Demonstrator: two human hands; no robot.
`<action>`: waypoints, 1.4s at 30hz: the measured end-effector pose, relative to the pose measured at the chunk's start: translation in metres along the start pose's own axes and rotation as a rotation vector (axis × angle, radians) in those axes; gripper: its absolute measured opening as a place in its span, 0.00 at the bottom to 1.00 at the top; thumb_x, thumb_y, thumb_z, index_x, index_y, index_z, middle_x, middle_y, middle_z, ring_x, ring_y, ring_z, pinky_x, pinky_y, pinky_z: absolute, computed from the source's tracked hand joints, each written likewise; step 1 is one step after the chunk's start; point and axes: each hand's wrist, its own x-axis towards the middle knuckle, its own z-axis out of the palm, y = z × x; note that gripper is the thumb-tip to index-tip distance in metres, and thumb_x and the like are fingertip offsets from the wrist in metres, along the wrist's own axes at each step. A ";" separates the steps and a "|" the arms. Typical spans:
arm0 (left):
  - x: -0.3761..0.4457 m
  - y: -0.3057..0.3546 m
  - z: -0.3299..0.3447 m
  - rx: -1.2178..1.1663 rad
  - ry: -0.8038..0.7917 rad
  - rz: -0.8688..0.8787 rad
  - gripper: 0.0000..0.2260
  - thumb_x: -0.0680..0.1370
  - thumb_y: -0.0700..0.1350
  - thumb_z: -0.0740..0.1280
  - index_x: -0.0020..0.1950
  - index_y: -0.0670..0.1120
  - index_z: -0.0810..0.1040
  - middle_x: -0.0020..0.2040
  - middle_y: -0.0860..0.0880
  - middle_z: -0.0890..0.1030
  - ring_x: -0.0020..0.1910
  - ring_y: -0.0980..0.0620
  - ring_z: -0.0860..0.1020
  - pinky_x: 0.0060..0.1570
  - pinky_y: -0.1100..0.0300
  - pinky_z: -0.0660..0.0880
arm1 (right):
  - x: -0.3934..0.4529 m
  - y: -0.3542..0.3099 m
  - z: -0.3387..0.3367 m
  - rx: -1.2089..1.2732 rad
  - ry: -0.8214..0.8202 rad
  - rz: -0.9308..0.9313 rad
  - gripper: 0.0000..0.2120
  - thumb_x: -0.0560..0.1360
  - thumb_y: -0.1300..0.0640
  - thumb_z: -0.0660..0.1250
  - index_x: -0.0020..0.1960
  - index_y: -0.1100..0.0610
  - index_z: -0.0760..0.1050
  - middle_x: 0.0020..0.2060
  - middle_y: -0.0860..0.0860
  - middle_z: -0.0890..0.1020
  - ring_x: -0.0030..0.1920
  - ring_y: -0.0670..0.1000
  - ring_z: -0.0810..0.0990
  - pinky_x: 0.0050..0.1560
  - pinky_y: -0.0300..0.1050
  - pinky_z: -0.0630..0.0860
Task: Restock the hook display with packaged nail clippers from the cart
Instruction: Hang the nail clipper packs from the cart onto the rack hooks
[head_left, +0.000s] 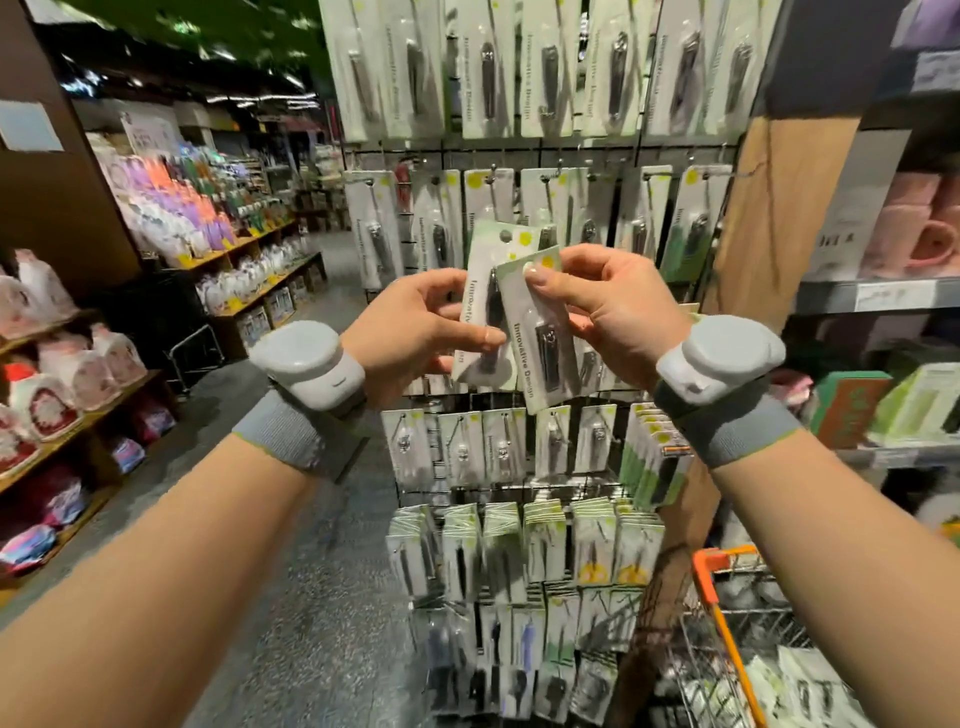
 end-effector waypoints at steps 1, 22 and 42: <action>-0.002 -0.001 -0.009 0.009 -0.019 -0.007 0.17 0.70 0.31 0.70 0.58 0.40 0.76 0.42 0.46 0.83 0.35 0.54 0.82 0.22 0.68 0.68 | 0.000 0.001 0.009 -0.004 0.012 -0.003 0.02 0.72 0.64 0.70 0.42 0.60 0.78 0.40 0.56 0.80 0.43 0.53 0.78 0.47 0.47 0.76; 0.032 -0.078 -0.068 0.235 0.332 0.050 0.02 0.73 0.36 0.70 0.41 0.39 0.81 0.32 0.46 0.80 0.27 0.55 0.75 0.30 0.65 0.73 | 0.026 0.070 0.039 -0.150 -0.020 0.154 0.11 0.73 0.63 0.70 0.34 0.52 0.75 0.39 0.56 0.78 0.45 0.55 0.75 0.49 0.54 0.72; 0.045 -0.109 -0.053 0.301 0.548 0.097 0.07 0.76 0.40 0.69 0.39 0.47 0.82 0.34 0.48 0.82 0.32 0.49 0.81 0.40 0.54 0.81 | 0.024 0.078 0.053 -0.271 -0.120 0.092 0.08 0.77 0.63 0.63 0.40 0.57 0.69 0.68 0.51 0.72 0.61 0.49 0.76 0.58 0.45 0.76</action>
